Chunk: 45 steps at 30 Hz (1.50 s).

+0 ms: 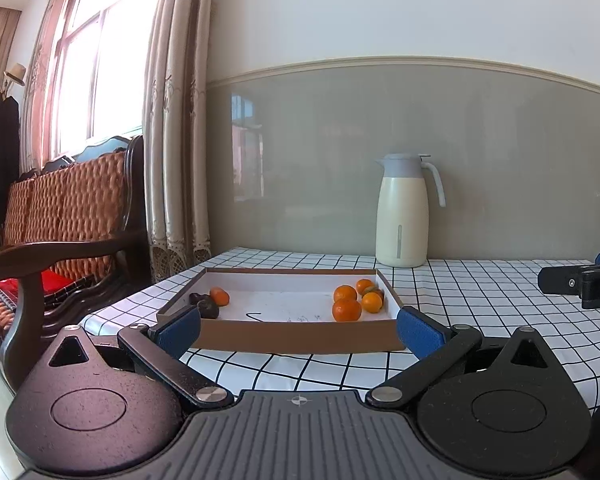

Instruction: Organize fruits

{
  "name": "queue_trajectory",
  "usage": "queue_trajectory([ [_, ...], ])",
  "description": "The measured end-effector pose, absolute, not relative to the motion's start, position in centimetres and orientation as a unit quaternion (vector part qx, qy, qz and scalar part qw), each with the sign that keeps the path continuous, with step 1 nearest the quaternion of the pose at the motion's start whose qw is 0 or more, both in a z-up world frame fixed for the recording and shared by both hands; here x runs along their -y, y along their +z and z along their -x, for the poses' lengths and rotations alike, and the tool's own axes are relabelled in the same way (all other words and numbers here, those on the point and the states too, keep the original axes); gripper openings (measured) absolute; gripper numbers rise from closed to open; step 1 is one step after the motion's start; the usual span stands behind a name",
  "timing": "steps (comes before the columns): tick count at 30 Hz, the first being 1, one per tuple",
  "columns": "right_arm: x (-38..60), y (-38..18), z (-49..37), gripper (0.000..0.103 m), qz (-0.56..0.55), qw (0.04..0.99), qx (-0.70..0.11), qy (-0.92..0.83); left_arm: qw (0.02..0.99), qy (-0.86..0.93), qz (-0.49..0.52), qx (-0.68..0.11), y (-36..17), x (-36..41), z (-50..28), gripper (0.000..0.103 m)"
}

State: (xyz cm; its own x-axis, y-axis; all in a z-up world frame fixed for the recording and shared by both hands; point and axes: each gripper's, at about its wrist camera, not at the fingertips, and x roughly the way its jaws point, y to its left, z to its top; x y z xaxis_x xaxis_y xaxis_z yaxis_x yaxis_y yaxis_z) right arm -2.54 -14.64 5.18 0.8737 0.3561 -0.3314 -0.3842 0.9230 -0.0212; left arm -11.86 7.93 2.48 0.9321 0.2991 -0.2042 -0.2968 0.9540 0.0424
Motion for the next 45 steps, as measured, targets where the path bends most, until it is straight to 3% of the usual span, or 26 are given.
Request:
queue_trajectory([
  [45,14.62,5.15,2.67,0.097,0.052,0.965,-0.166,0.196,0.982,0.156,-0.002,-0.105,2.37,-8.09,11.7,0.103],
])
